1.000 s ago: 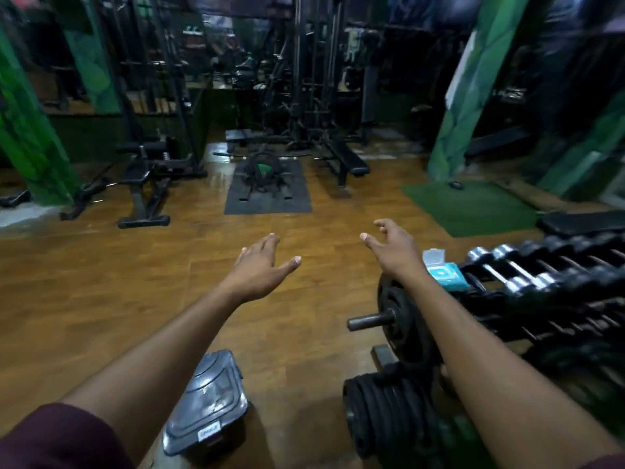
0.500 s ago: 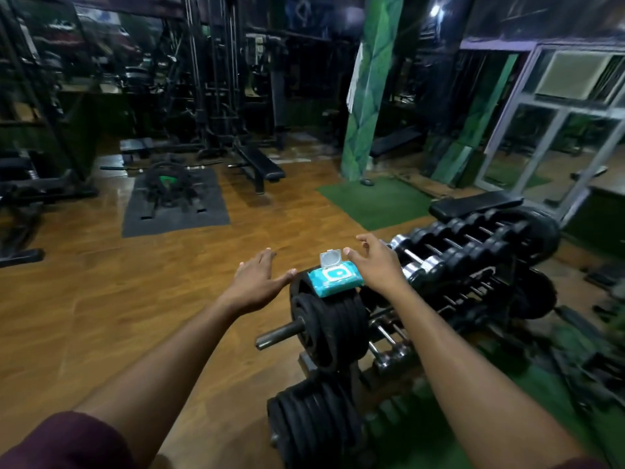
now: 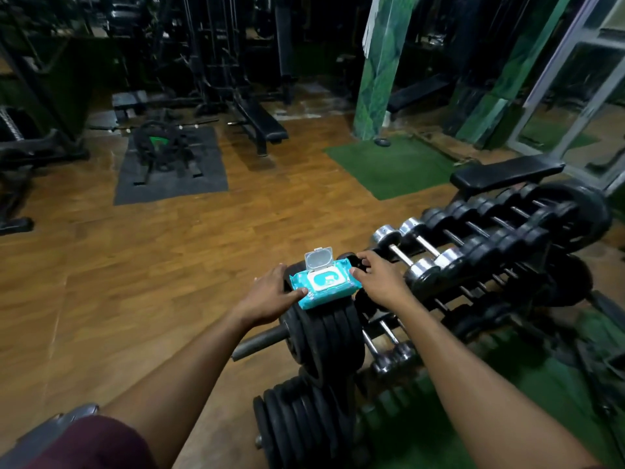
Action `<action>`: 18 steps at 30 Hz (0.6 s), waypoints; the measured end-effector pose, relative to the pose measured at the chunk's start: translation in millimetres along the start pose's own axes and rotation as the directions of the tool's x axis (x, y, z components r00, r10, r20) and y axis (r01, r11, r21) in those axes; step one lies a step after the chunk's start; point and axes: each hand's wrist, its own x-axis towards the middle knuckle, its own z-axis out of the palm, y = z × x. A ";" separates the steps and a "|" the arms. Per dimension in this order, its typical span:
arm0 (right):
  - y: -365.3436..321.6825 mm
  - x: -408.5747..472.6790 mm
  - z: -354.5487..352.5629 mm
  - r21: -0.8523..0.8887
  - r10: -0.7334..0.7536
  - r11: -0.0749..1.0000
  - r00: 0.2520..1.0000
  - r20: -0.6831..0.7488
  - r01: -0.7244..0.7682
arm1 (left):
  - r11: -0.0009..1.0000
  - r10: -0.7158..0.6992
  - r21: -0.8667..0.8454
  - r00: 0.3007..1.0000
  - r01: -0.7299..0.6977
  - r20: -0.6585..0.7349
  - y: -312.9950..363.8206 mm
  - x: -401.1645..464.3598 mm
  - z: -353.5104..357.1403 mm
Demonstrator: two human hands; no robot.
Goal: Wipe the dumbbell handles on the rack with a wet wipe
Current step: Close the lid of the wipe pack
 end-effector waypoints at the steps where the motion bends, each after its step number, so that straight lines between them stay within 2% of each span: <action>1: 4.0 10.5 6.7 0.000 0.010 1.000 1.000 0.019 -0.010 | 1.000 -0.004 -0.021 1.000 0.004 0.018 -5.2 14.9 1.7; 8: 30.6 60.7 52.4 -0.067 0.114 0.992 0.984 0.138 -0.106 | 0.977 -0.013 -0.212 0.995 0.035 0.103 -24.7 105.3 20.5; 15: 46.4 84.3 71.5 -0.169 0.170 0.976 0.968 0.185 -0.139 | 0.948 0.041 -0.318 0.990 0.003 0.134 -29.3 151.9 41.4; 18: 52.1 93.0 75.5 -0.158 0.189 0.974 0.968 0.164 -0.163 | 0.952 0.092 -0.302 0.986 -0.046 0.141 -26.9 156.2 49.8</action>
